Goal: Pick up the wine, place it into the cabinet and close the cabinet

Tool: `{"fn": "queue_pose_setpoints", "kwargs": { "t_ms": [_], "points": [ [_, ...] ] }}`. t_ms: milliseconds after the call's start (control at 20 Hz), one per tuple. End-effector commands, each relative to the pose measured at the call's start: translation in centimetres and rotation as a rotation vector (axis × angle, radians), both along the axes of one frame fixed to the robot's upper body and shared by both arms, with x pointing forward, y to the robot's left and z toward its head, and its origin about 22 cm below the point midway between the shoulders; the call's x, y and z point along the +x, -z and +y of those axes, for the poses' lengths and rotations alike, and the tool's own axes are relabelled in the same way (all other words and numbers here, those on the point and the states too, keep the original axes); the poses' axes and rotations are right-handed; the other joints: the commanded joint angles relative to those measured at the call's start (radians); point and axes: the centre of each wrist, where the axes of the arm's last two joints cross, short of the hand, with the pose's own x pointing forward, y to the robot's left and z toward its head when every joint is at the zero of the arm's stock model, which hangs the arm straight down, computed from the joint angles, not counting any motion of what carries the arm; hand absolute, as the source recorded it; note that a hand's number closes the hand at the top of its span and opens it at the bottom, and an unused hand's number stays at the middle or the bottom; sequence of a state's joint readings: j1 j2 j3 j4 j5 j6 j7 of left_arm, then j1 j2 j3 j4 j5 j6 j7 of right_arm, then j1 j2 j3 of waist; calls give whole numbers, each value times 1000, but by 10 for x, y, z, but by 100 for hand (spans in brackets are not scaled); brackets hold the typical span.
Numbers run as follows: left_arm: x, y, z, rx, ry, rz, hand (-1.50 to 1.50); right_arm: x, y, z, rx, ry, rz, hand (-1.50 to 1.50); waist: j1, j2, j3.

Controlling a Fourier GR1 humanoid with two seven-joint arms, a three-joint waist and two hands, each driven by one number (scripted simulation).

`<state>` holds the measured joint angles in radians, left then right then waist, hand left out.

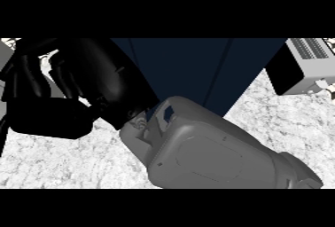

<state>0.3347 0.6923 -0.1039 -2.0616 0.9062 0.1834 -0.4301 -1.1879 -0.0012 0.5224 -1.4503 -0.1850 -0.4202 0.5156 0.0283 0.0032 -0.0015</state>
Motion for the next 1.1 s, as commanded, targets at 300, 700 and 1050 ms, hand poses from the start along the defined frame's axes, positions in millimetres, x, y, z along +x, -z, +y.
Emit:
{"fn": "queue_pose_setpoints", "kwargs": {
  "t_ms": [300, 700, 1050],
  "points": [
    [-5, 5, -9, 30, -5, 11, -150, 72, 17, -10, -19, 70, 44, 150, -6, 0, 1],
    [5, -2, -14, 9, 13, 9, -150, 107, 43, -35, -62, 116, 3, 150, -4, 7, 1],
    [9, 0, -14, 4, 5, 0, -150, 123, 45, -67, -94, 159, -32, 150, -9, 8, 1]
  ]
}}
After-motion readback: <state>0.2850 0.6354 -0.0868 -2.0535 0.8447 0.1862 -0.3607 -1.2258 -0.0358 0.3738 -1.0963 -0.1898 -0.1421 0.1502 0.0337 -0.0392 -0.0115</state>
